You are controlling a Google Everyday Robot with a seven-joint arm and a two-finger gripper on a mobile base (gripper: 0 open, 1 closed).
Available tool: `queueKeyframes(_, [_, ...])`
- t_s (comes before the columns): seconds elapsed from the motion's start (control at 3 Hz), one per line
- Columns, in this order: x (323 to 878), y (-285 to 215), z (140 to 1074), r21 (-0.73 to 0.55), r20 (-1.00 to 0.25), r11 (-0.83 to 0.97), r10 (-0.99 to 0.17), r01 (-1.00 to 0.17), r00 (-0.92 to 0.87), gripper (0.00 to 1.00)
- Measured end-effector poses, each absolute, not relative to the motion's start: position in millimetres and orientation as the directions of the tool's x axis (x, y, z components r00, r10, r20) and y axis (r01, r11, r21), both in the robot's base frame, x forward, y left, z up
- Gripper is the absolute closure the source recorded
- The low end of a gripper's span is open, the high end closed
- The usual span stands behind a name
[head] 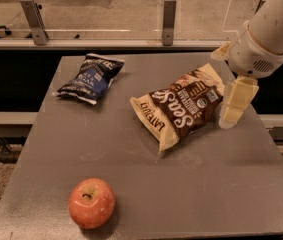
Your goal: Pick brown chip bag
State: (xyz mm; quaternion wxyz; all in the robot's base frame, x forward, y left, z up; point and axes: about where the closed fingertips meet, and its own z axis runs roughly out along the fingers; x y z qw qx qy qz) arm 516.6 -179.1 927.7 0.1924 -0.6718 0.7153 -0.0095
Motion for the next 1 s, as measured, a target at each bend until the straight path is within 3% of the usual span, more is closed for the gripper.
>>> queueKeyframes(1.0, [560.8,-142.5,884.5,-0.202,-0.212,-0.067,-0.971,-0.977,0.110,0.00])
